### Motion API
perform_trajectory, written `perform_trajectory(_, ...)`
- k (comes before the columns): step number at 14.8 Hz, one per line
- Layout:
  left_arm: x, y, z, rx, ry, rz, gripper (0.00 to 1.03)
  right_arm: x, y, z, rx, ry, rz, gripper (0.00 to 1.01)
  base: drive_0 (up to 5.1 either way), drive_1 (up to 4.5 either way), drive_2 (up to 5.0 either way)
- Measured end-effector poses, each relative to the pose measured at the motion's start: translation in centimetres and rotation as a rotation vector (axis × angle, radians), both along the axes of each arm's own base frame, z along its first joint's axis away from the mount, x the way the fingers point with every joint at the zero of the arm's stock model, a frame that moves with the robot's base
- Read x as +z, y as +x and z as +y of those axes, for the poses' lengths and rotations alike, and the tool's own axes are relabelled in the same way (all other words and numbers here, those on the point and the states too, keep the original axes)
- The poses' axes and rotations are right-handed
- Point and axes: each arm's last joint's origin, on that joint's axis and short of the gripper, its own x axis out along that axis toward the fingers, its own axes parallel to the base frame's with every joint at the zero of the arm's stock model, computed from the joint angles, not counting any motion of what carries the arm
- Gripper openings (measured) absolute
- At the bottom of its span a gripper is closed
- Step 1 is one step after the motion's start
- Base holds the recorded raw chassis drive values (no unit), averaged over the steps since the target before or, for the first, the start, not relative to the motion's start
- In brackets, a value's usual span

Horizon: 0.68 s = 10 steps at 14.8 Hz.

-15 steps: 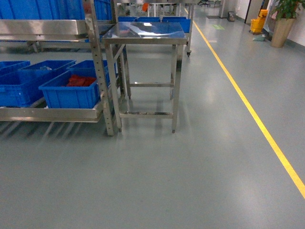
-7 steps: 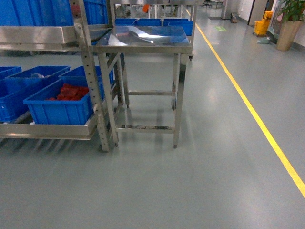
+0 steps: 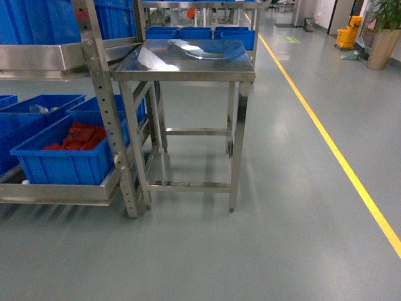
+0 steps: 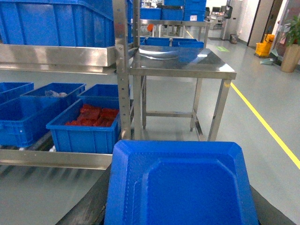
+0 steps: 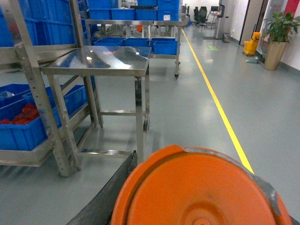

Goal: Sort blue parts and orange caps into right shelf containers

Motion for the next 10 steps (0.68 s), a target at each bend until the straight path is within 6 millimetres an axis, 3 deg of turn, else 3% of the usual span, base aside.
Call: perform_trajectory(10, -0.01, 0.00, 0.00, 0.000, 0.000, 0.001, 0.41, -0.01, 0.00, 0.00, 0.000, 0.000, 0.002, 0.43, -0.1, 4.02, -4.2)
